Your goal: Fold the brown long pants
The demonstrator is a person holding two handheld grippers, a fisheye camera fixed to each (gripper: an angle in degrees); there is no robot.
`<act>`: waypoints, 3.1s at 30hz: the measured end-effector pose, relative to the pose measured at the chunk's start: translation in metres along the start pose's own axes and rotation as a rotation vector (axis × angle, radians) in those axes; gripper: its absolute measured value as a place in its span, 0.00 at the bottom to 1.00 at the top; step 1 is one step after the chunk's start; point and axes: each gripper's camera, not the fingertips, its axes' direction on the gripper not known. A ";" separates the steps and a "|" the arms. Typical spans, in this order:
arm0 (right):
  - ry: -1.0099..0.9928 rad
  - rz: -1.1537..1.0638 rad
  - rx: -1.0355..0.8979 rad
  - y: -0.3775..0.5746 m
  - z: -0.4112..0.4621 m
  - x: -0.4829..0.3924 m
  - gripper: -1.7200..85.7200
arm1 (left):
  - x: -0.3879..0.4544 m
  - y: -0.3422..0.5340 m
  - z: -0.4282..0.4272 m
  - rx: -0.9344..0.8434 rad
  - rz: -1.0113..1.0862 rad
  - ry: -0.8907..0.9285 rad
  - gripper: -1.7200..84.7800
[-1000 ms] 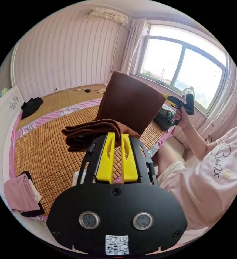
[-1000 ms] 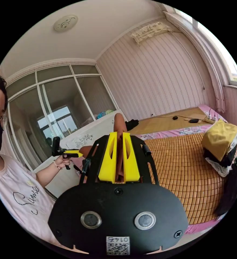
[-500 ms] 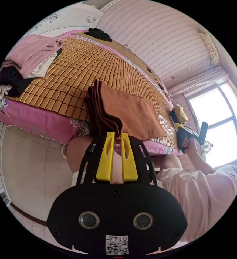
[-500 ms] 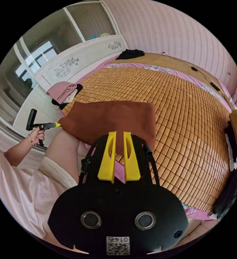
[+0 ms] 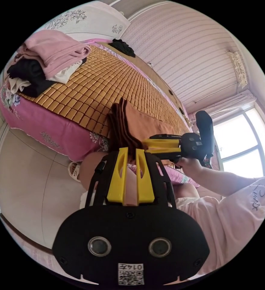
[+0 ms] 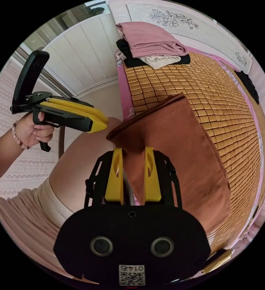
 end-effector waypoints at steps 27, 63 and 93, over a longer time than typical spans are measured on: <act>0.659 0.987 0.859 0.557 -0.425 0.205 0.06 | 0.133 -0.197 -0.137 0.315 0.307 -0.088 0.02; 0.339 1.665 0.155 0.716 -0.174 0.382 0.17 | 0.088 -0.304 0.086 -0.221 0.097 -0.591 0.22; 0.297 1.151 0.312 0.553 -0.241 0.411 0.16 | 0.131 -0.338 0.062 -0.011 0.284 -0.637 0.09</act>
